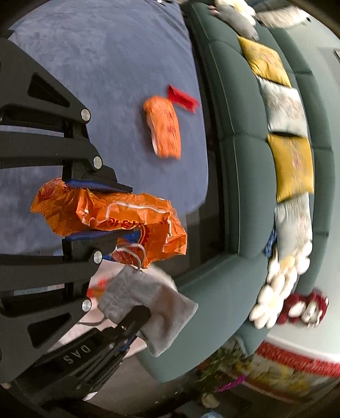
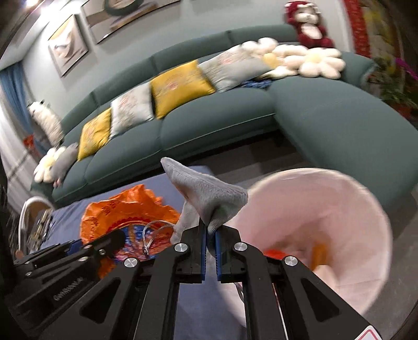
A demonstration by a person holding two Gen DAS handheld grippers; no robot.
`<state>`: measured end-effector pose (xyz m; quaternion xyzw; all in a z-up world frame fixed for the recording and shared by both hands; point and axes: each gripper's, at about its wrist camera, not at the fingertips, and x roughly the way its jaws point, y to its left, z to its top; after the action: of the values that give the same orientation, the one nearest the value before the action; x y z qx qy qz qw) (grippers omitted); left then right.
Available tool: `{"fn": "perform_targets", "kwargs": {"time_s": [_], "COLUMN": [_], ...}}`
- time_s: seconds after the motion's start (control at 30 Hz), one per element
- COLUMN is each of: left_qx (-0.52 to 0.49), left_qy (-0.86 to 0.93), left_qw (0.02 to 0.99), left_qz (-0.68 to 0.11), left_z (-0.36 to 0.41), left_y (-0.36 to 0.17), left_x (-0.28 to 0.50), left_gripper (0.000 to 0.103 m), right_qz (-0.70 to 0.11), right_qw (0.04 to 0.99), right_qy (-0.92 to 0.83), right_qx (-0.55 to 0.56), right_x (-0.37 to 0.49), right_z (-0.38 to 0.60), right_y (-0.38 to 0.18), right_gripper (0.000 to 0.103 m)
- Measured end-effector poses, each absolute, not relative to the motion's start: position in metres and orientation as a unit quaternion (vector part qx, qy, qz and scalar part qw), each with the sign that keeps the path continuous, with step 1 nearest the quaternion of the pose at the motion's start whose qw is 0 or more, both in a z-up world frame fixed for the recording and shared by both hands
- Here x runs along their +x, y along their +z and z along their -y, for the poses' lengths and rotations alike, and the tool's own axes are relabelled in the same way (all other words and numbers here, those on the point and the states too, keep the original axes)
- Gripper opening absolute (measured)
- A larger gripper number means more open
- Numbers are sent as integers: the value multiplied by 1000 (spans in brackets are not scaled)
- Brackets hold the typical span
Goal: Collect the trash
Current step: 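Carry the orange wrapper and grey pouch over the bin and open both tools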
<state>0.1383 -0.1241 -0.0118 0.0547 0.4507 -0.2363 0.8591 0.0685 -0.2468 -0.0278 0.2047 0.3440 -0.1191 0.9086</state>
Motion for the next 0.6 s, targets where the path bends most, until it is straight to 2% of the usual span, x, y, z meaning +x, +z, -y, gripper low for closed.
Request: {"fn": "perform_targets", "kwargs": {"time_s": [0.27,0.47,0.57,0.6], "left_qx": [75,89,84,81], "left_qy": [-293,-308,-300,-297], "left_qw": [838,831,833,834], "left_qz": [-454,-455,-458,-458], "left_z": [195,224,225,224], "left_y": [-12,-19,-21,-21], "left_x": [105,93,95,95], "left_gripper": [24,26,36,49], "right_qz": [-317,-320,-318,-316], "right_qw": [899,891,890,890], "right_qy": [-189,-207,-213,-214], "right_qx": [236,246,247,250], "right_x": [5,-9,-11,-11], "right_z": [326,349,352,352], "right_y": [-25,-34,-37,-38], "right_gripper": [6,9,18,29]}}
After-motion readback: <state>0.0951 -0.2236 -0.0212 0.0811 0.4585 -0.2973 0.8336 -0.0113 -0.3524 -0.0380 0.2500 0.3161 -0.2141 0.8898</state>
